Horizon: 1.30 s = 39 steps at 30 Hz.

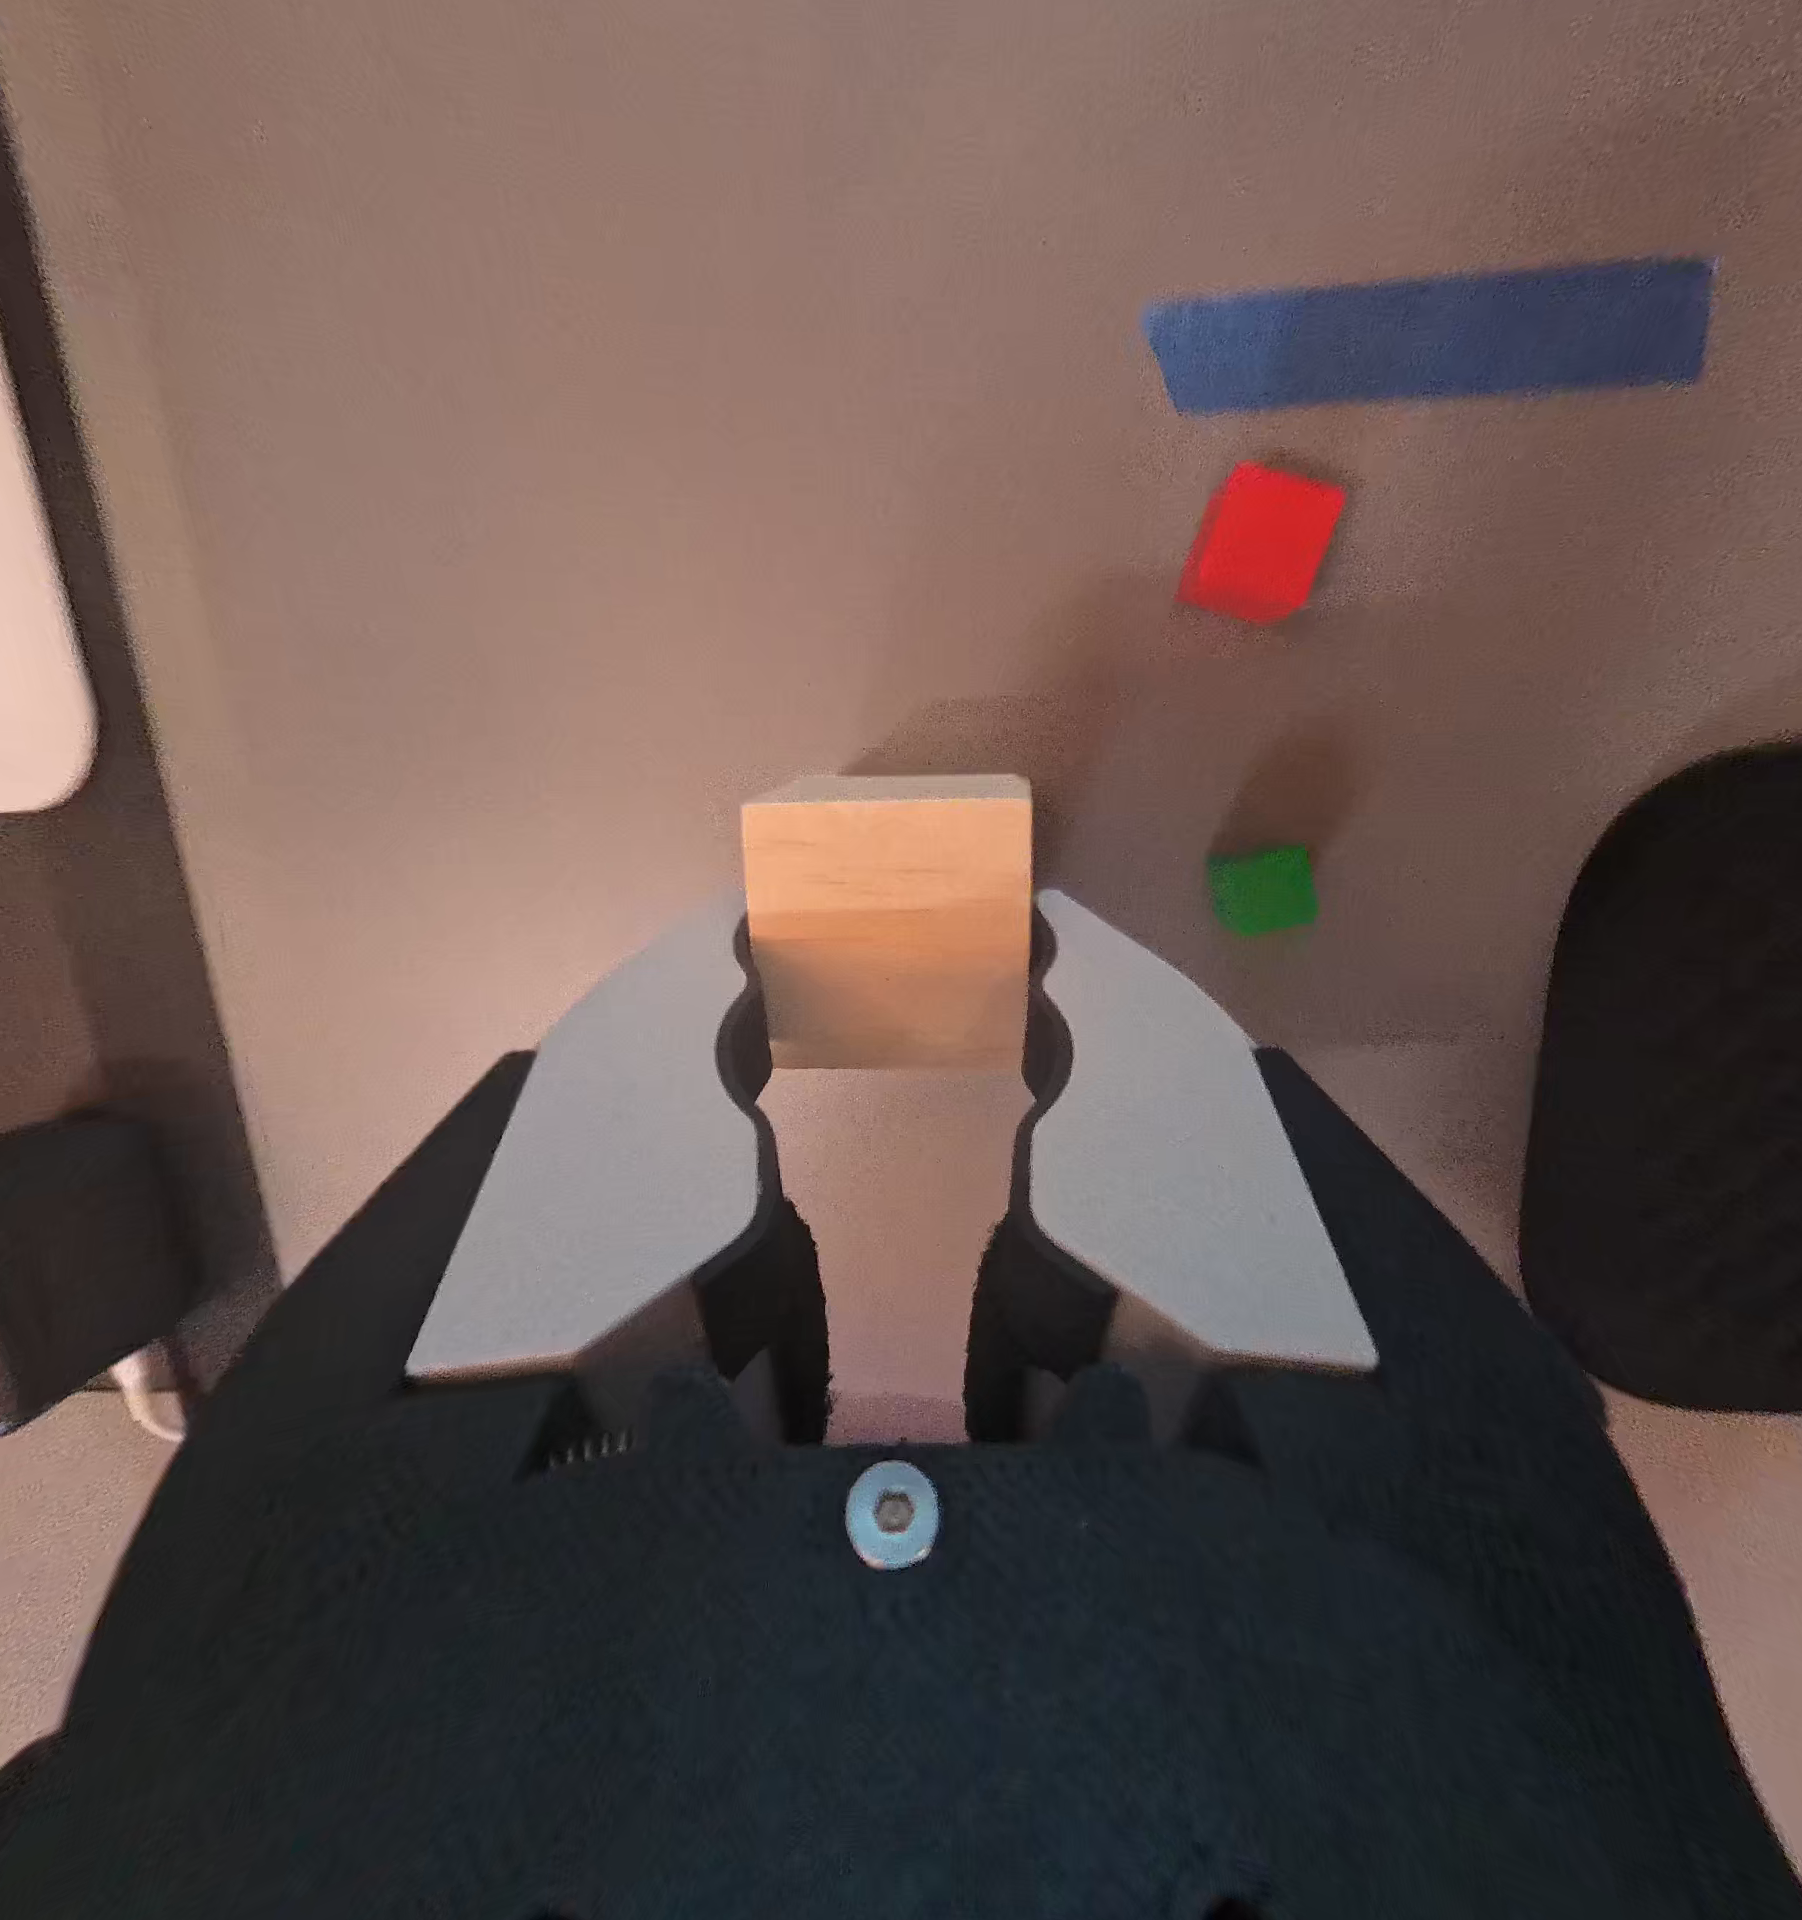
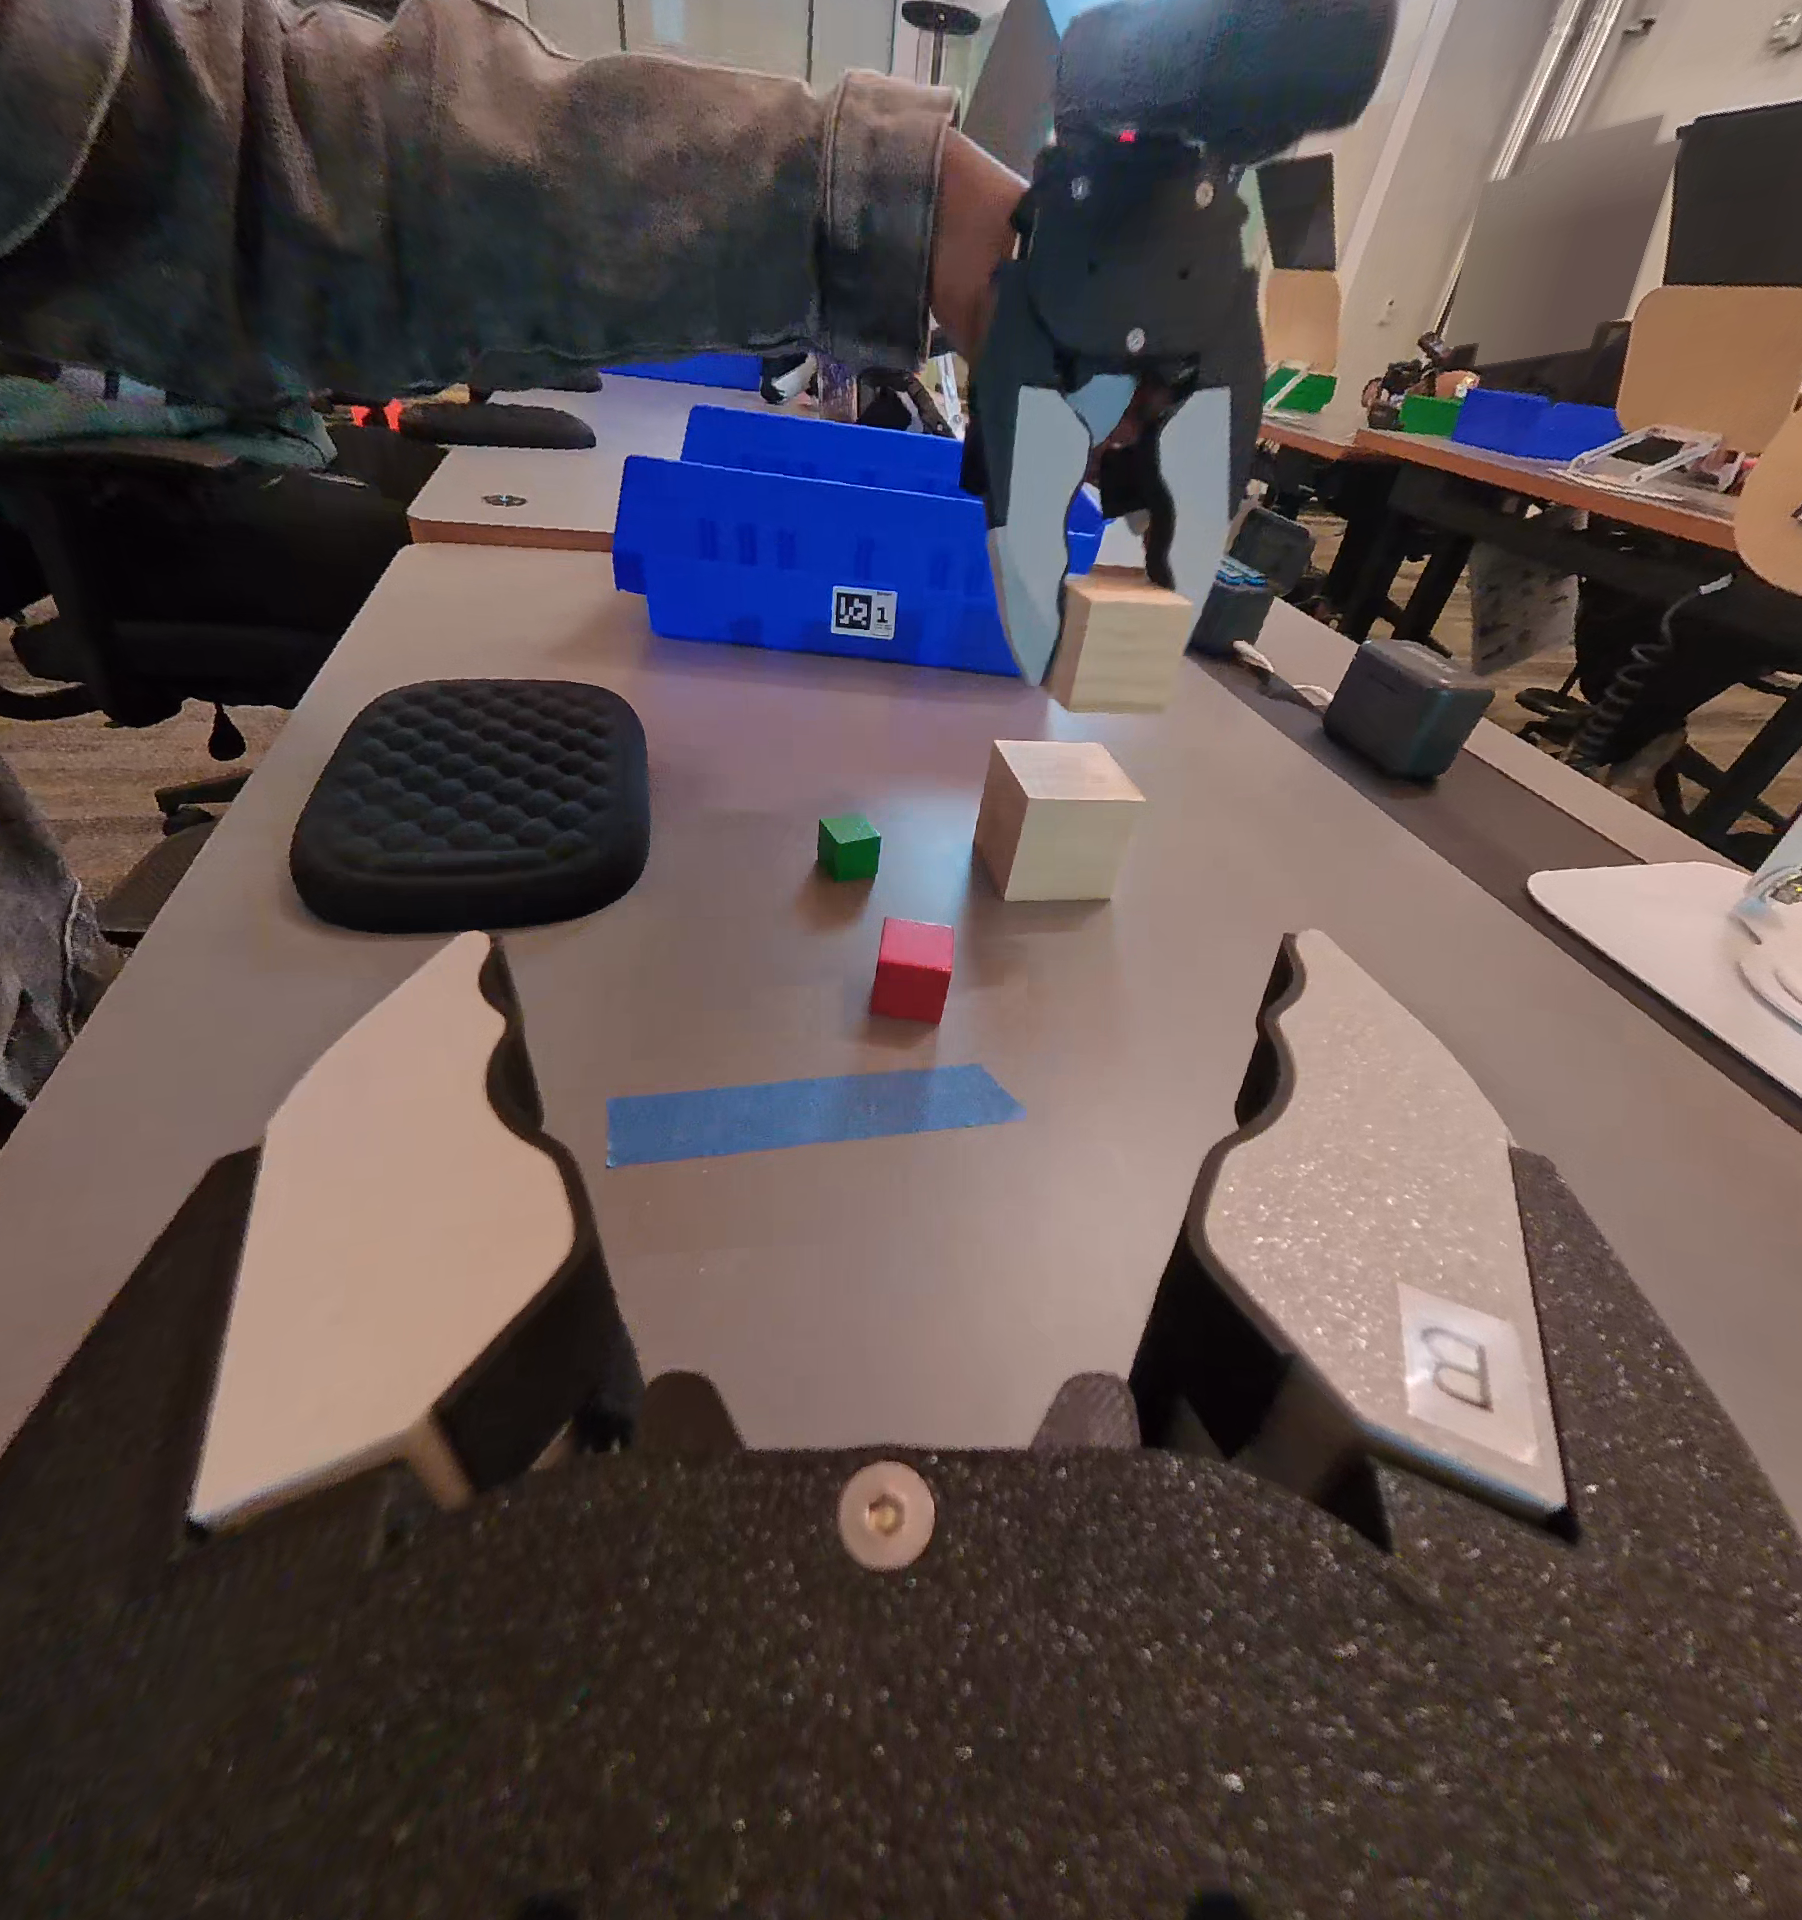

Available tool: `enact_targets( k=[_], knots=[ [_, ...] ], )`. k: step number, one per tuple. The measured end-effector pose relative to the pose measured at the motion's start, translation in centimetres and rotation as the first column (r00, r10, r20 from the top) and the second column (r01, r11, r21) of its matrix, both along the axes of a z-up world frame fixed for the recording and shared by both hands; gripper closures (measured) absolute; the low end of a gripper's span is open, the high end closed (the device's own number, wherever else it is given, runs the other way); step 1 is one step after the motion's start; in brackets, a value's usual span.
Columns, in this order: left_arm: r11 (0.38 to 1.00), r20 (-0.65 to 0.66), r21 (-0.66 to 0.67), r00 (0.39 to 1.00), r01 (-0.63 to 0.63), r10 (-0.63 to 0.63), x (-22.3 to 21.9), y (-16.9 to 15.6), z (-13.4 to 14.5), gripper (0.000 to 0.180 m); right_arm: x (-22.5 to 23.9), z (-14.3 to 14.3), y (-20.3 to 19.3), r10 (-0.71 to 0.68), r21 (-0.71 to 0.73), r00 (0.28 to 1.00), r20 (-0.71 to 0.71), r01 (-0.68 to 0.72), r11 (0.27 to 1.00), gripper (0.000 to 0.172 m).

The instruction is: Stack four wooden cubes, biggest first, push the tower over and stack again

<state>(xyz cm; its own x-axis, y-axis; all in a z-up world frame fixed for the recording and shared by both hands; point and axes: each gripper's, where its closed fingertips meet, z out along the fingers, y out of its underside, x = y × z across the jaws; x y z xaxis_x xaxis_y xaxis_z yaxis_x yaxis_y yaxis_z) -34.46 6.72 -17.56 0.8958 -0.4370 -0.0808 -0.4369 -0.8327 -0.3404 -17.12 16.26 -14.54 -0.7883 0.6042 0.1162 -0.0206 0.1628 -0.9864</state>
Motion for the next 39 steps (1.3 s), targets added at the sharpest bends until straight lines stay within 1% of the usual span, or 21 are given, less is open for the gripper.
enact_targets(
  k=[3, 6, 9, 22, 25, 27, 28, 30, 32, 33, 34, 35, 37, 39],
  knots=[
    [0.996, -0.044, -0.068, 0.997, 0.056, -0.060, -0.2, -1.3, -2.1, 0.134, -0.1, -0.2, -0.2, 0.005, 0.004, 1.000, 0.008, -0.005, 1.000, 0.040],
    [0.994, -0.058, -0.092, 0.996, 0.064, -0.069, -0.2, -1.2, -3.0, 0.134, -0.1, -0.4, -0.3, 0.007, 0.009, 1.000, 0.015, -0.007, 1.000, 0.040],
    [0.993, -0.079, -0.104, 0.995, 0.053, -0.062, -0.5, -1.0, -3.1, 0.134, -0.2, -0.5, -0.2, 0.005, 0.008, 1.000, 0.017, -0.005, 1.000, 0.040],
    [0.995, -0.059, -0.095, 0.998, -0.030, 0.024, -0.6, -0.9, -3.3, 0.134, -0.1, -0.5, -0.3, 0.008, 0.007, 1.000, 0.014, -0.008, 1.000, 0.041],
    [0.997, -0.073, -0.045, 0.996, -0.056, 0.052, -0.8, -0.5, -2.4, 0.118, -0.2, -0.5, -0.2, 0.006, 0.006, 1.000, 0.014, -0.006, 1.000, 0.041],
    [0.997, -0.089, 0.044, 0.994, -0.066, 0.070, -0.3, 0.6, -0.8, 0.109, -0.2, -0.5, -0.2, 0.005, 0.005, 1.000, 0.015, -0.006, 1.000, 0.041],
    [0.994, -0.104, 0.101, 0.993, -0.052, 0.063, 0.5, 1.4, 0.3, 0.109, -0.2, -0.5, -0.2, 0.005, 0.006, 1.000, 0.016, -0.005, 1.000, 0.041],
    [0.983, -0.152, 0.180, 0.988, 0.039, -0.011, 3.3, 2.9, 1.8, 0.110, -0.2, -0.5, -0.2, 0.005, 0.006, 1.000, 0.017, -0.005, 1.000, 0.041],
    [0.965, -0.226, 0.214, 0.968, 0.154, -0.105, 6.5, 4.2, 2.2, 0.113, -0.2, -0.5, -0.2, 0.006, 0.001, 1.000, 0.015, -0.006, 1.000, 0.040],
    [0.956, -0.223, 0.197, 0.960, 0.215, -0.170, 8.3, 4.3, 1.6, 0.118, -0.2, -0.4, -0.2, 0.006, -0.003, 1.000, 0.012, -0.006, 1.000, 0.040],
    [0.952, -0.194, 0.151, 0.952, 0.266, -0.235, 9.9, 4.1, 0.4, 0.120, -0.2, -0.4, -0.2, 0.006, -0.005, 1.000, 0.011, -0.005, 1.000, 0.040],
    [0.953, -0.169, 0.095, 0.948, 0.287, -0.269, 10.8, 3.8, -0.8, 0.121, -0.2, -0.4, -0.2, 0.006, -0.004, 1.000, 0.011, -0.006, 1.000, 0.040],
    [0.961, -0.147, -0.019, 0.950, 0.275, -0.275, 11.0, 3.2, -3.3, 0.124, -0.1, -0.4, -0.2, 0.008, 0.001, 1.000, 0.008, -0.008, 1.000, 0.040],
    [0.966, -0.104, -0.081, 0.961, 0.247, -0.255, 10.8, 2.8, -5.2, 0.127, -0.1, -0.4, -0.3, 0.010, 0.003, 1.000, 0.004, -0.010, 1.000, 0.040]
  ],
)
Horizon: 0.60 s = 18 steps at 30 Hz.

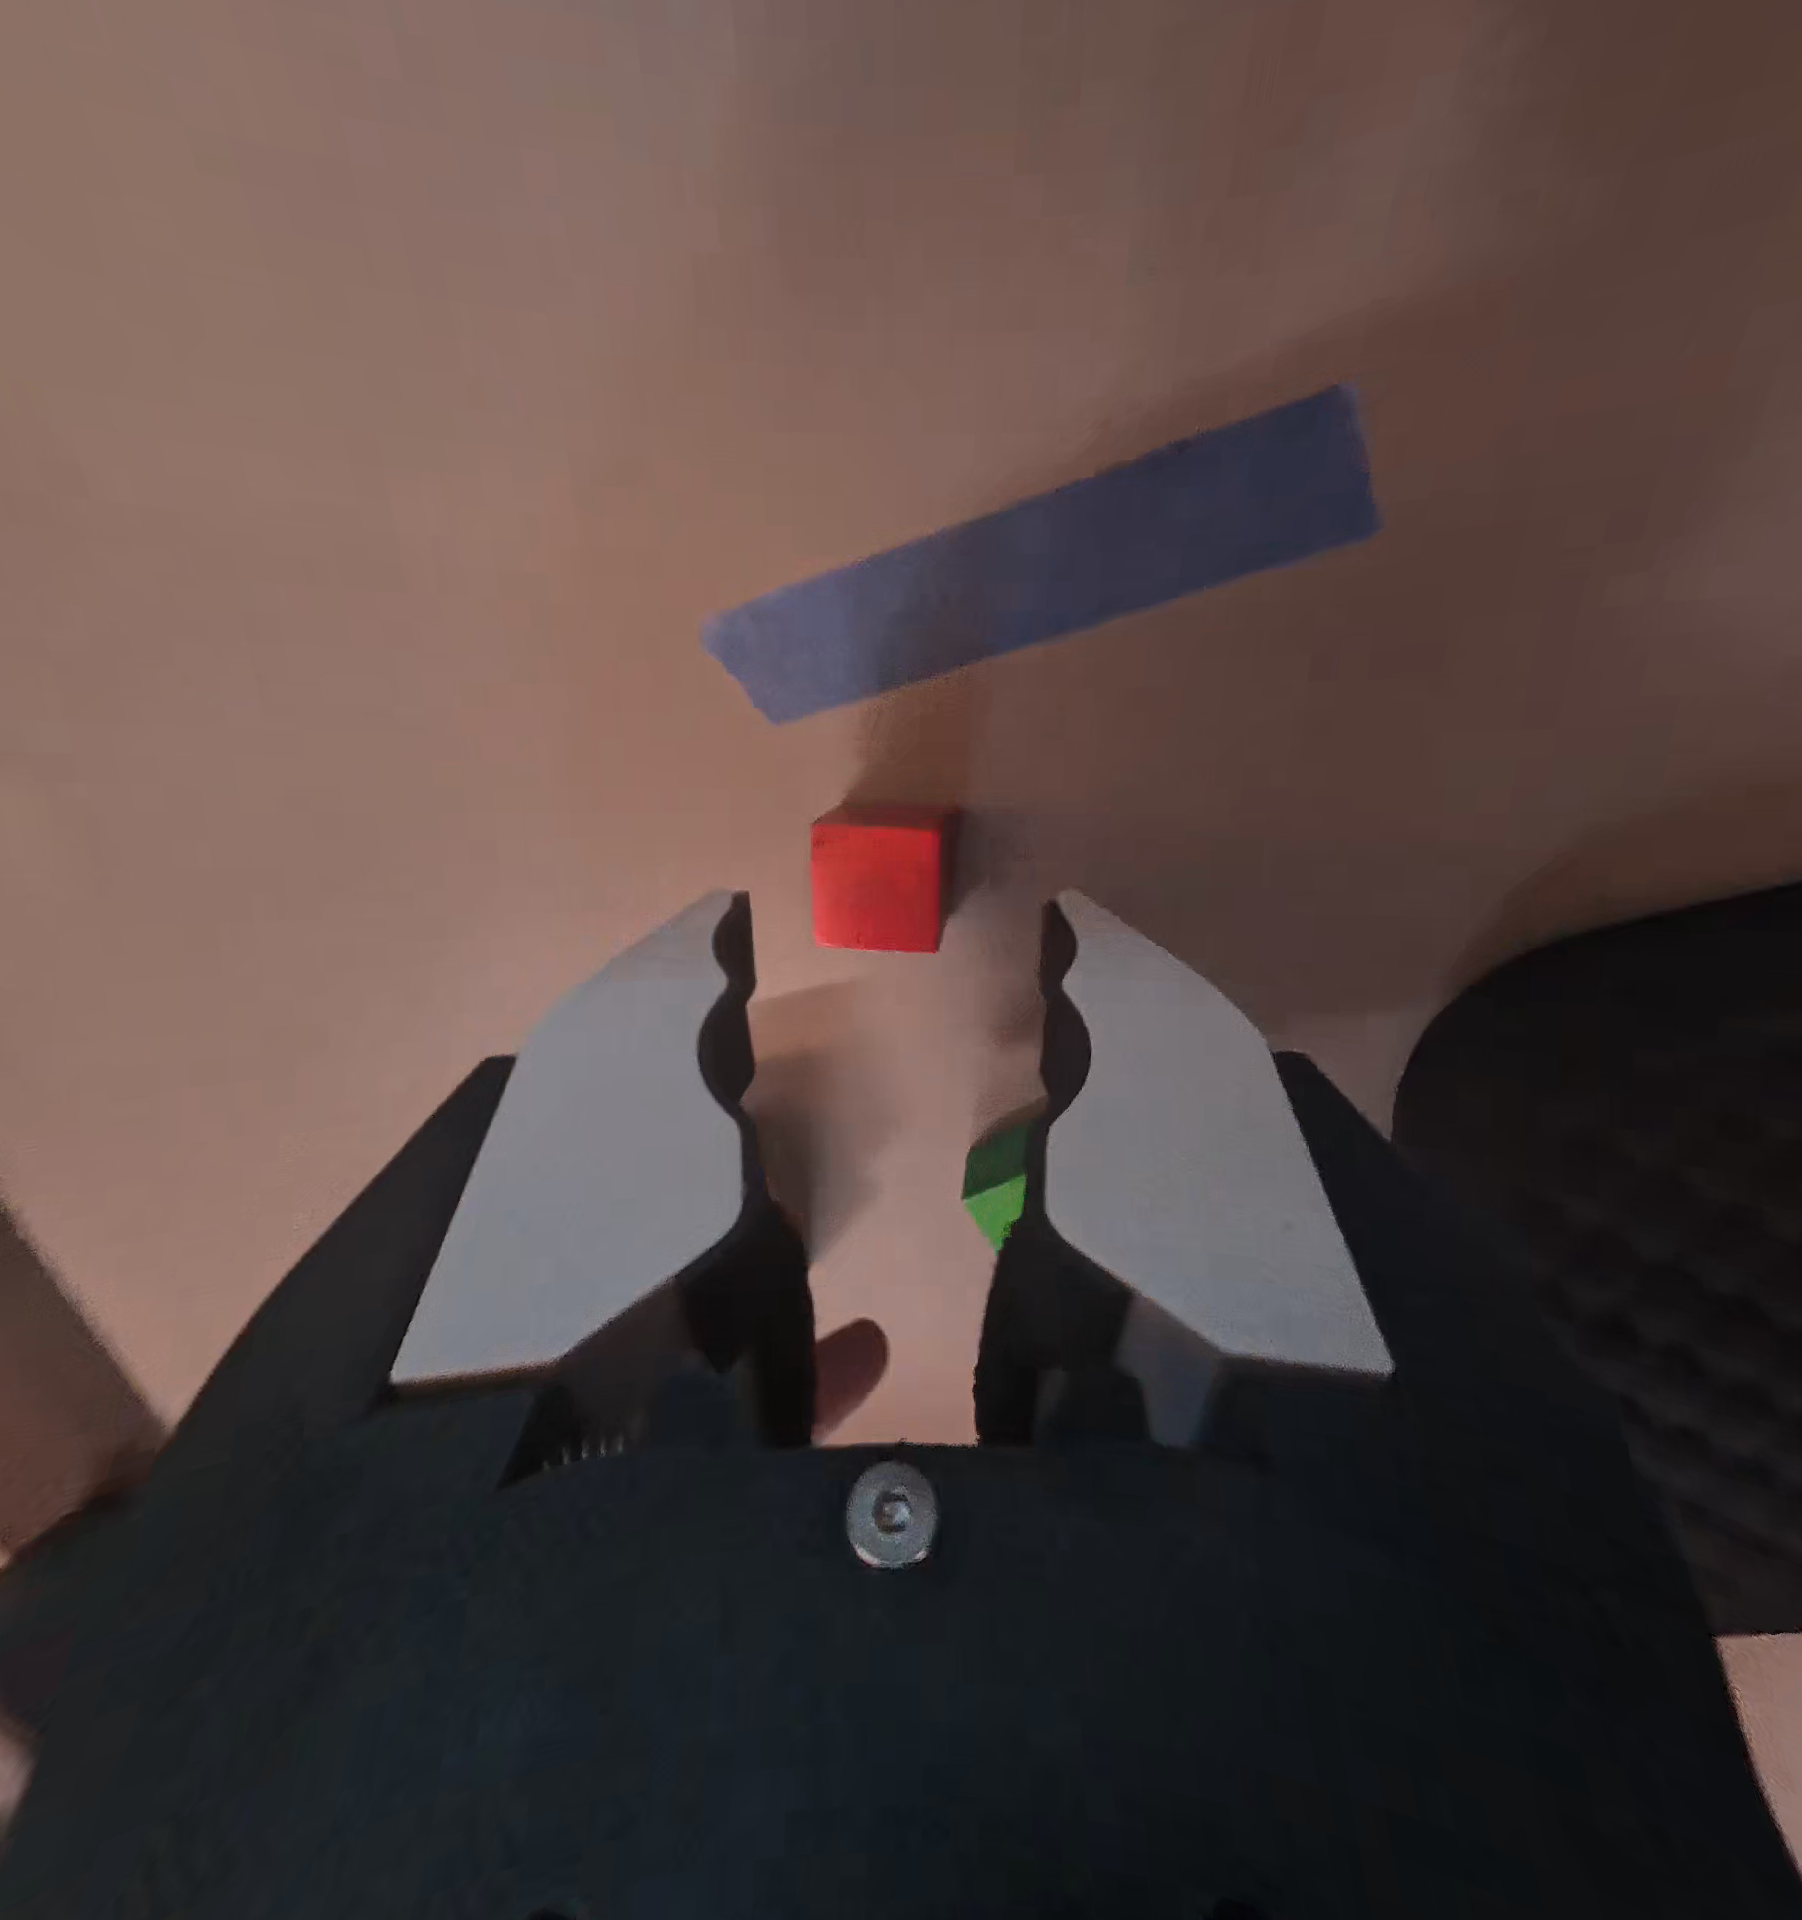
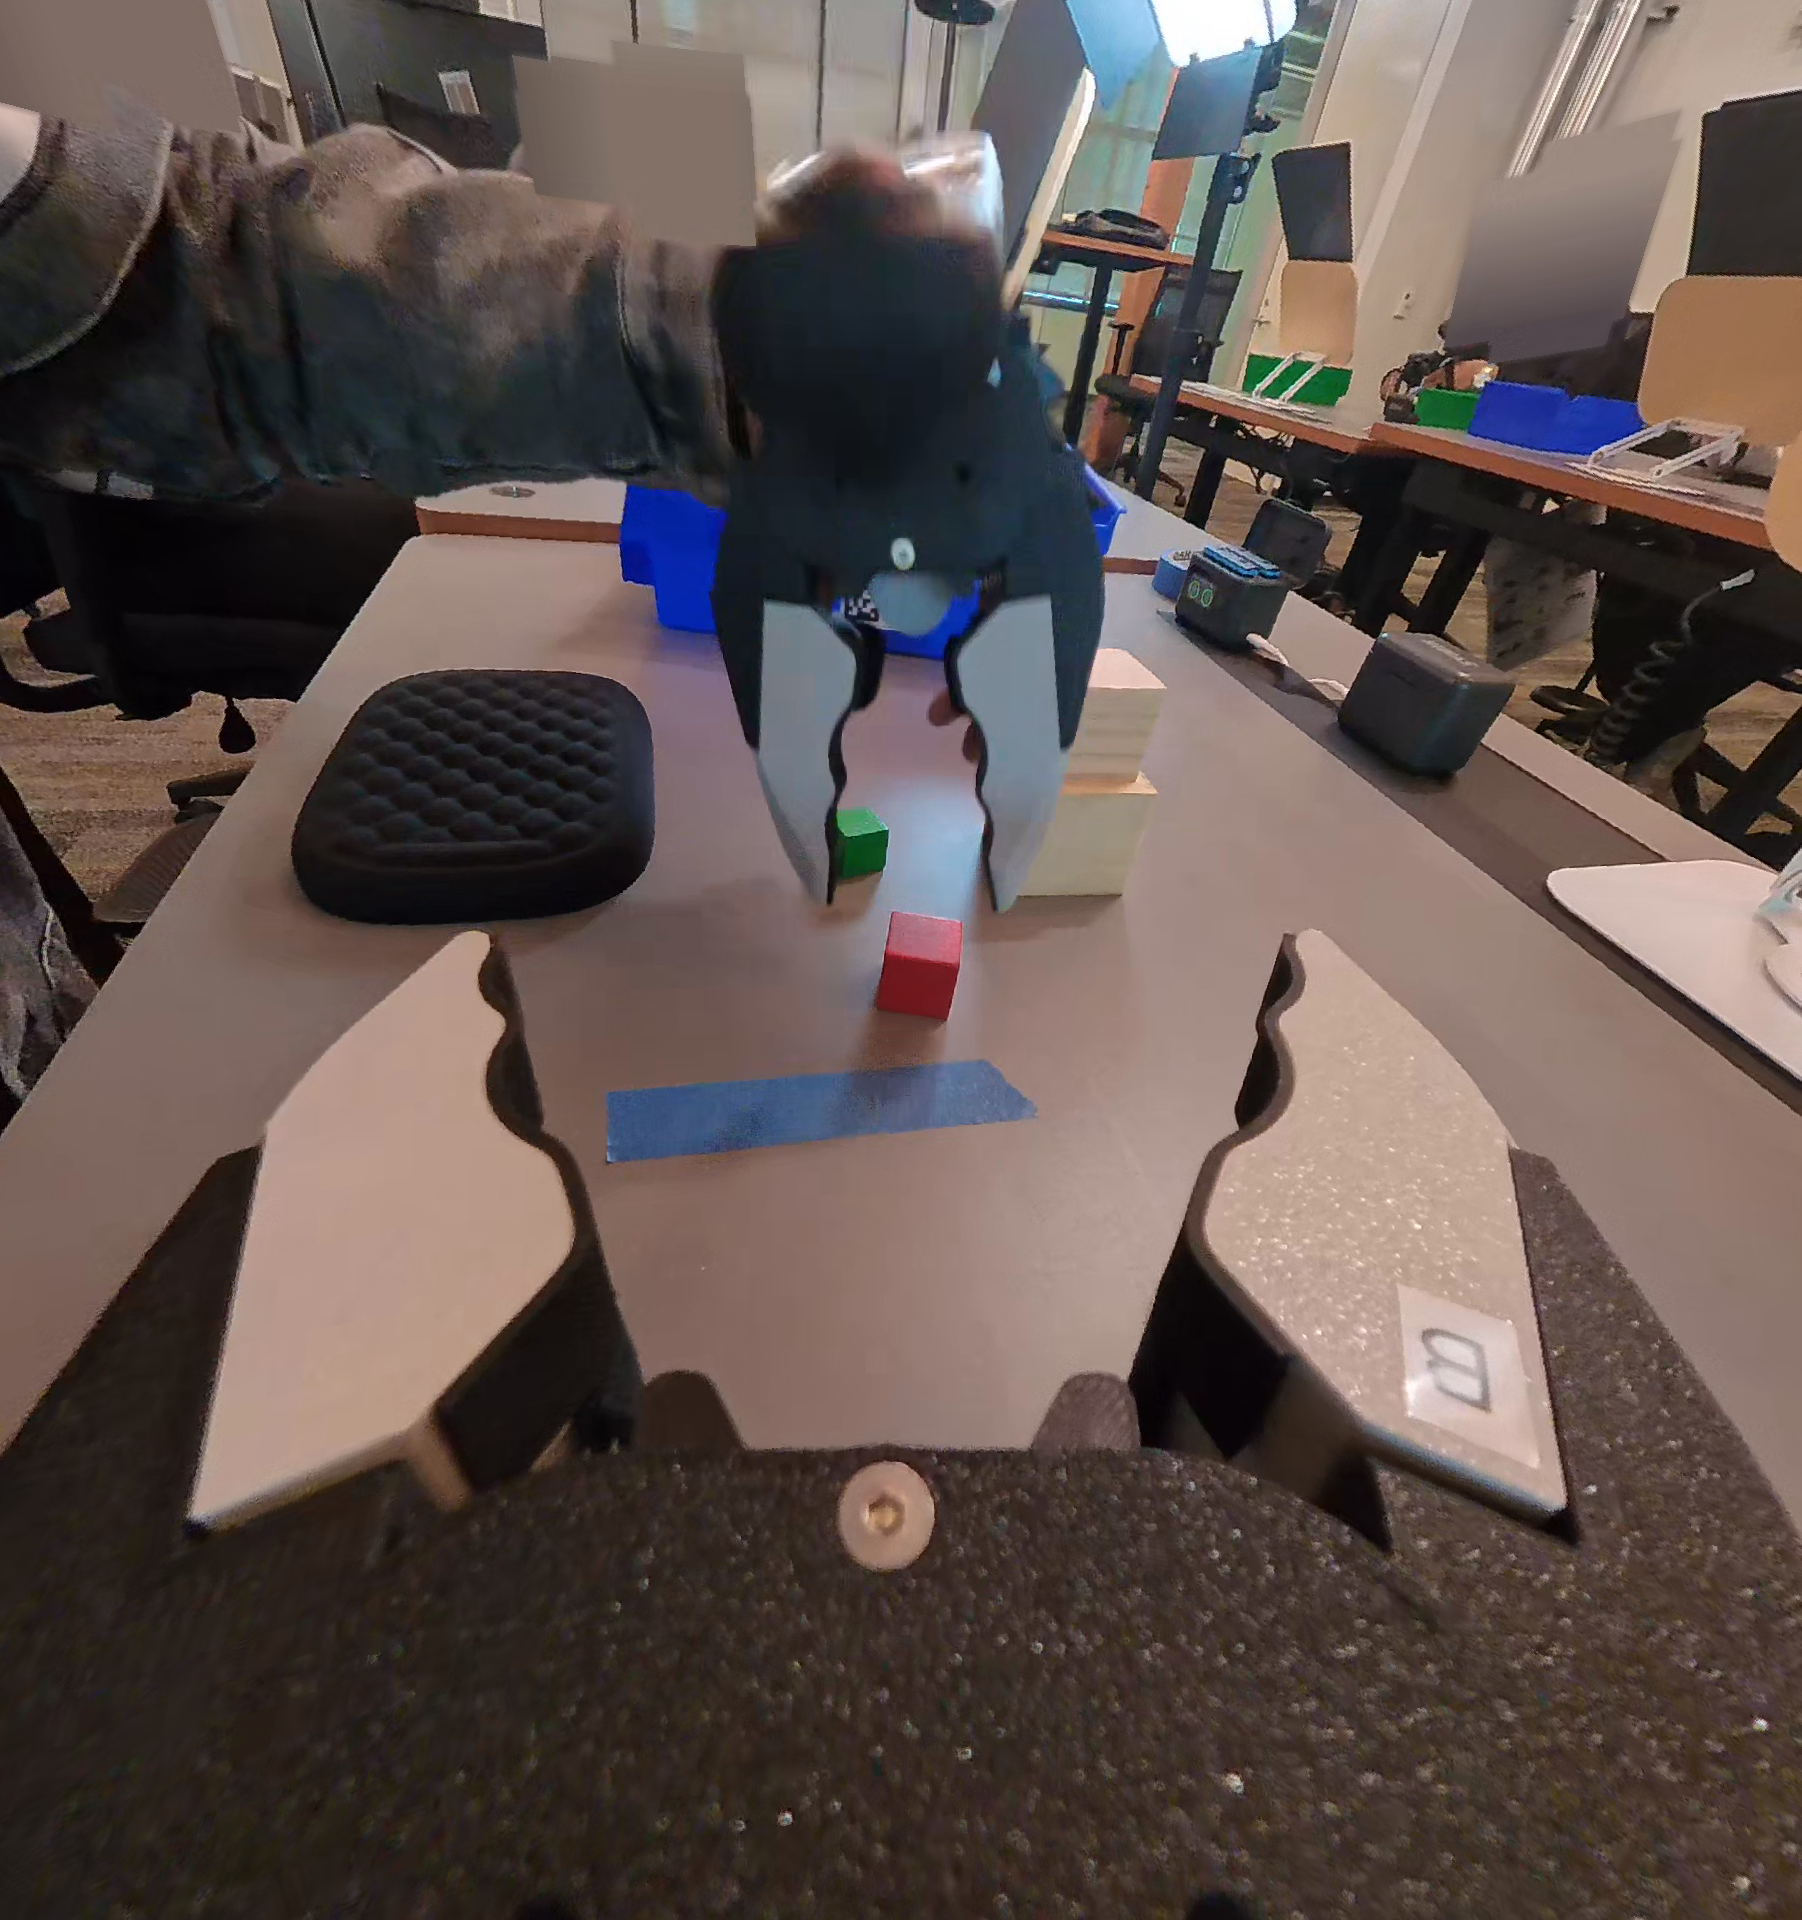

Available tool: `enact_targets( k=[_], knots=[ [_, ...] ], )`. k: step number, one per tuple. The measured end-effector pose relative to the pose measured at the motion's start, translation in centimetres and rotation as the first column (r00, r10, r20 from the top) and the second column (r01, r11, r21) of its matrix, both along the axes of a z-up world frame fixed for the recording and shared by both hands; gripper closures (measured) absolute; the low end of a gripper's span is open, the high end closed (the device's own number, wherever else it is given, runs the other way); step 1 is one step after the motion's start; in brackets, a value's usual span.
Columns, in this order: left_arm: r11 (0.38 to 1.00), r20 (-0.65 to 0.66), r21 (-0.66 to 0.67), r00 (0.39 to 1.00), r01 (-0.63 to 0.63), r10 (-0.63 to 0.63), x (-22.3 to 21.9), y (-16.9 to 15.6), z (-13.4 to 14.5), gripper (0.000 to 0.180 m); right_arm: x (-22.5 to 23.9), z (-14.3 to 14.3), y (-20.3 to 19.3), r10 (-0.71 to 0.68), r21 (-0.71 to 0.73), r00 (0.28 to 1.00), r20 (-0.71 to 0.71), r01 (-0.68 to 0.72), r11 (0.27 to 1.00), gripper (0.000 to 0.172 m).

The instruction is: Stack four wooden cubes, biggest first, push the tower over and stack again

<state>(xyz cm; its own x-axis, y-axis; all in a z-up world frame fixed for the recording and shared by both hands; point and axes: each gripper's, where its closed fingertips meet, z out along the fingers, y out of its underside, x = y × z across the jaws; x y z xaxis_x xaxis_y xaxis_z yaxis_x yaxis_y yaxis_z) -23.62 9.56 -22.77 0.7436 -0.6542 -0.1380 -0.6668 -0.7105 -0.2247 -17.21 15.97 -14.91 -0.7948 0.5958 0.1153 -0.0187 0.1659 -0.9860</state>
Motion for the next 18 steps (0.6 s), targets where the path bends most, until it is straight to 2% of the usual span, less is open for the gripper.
enact_targets(
  k=[3, 6, 8, 10, 15, 18],
  knots=[
    [0.998, 0.044, -0.043, 0.998, -0.034, 0.036, 0.0, 0.0, -1.6, 0.135, 0.0, 0.1, 0.0, -0.001, -0.002, 1.000, -0.002, 0.001, 1.000, 0.040],
    [0.997, 0.039, -0.060, 0.998, -0.045, 0.048, -0.3, 0.1, -2.7, 0.152, 0.0, 0.0, 0.0, 0.002, -0.002, 1.000, 0.001, -0.002, 1.000, 0.039],
    [0.996, 0.041, -0.066, 0.997, -0.064, 0.067, -0.5, 0.0, -2.4, 0.152, 0.1, 0.0, -0.1, 0.003, 0.001, 1.000, 0.001, -0.003, 1.000, 0.039],
    [0.997, 0.041, -0.030, 0.997, -0.069, 0.070, -0.9, -0.1, -0.4, 0.152, 0.0, 0.0, -0.1, 0.003, 0.002, 1.000, -0.001, -0.003, 1.000, 0.039],
    [0.989, 0.031, 0.111, 0.995, -0.099, 0.096, -4.3, -1.1, 7.8, 0.152, 0.1, -0.1, -0.2, 0.006, 0.009, 1.000, 0.000, -0.006, 1.000, 0.039],
    [0.993, -0.024, 0.091, 0.996, -0.079, 0.081, -7.5, -2.9, 9.5, 0.152, 0.1, -0.1, -0.3, 0.006, 0.011, 1.000, -0.005, -0.006, 1.000, 0.039]
  ],
)
